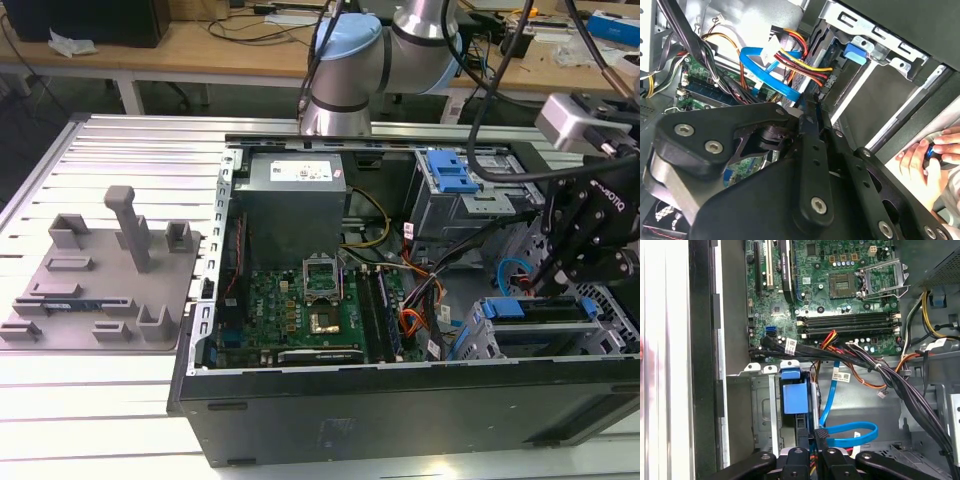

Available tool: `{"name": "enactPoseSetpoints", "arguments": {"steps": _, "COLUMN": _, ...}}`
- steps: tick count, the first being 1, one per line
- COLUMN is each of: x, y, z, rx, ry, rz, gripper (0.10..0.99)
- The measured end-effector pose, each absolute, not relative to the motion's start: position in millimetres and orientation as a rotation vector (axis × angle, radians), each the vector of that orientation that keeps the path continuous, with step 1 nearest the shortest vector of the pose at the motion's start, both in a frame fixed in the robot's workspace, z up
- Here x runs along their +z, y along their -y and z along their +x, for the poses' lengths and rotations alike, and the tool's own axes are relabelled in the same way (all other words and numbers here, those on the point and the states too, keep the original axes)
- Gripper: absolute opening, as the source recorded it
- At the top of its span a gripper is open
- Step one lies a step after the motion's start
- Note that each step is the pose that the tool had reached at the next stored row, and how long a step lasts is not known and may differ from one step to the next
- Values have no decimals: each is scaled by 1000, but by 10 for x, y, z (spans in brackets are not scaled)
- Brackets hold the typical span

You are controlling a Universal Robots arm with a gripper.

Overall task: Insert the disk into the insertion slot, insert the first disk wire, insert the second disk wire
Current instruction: 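Insert the second disk wire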

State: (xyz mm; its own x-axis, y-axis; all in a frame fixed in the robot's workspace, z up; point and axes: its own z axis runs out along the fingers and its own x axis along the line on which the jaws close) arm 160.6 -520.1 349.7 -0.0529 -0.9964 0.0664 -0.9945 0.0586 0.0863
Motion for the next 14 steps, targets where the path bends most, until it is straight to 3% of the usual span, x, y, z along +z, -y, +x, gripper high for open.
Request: {"name": "enactPoseSetpoints", "arguments": {"steps": 14, "x": 3477, "y": 5218, "z": 1625, "rx": -26, "ry": 2204, "rz": 2084, "gripper": 161}}
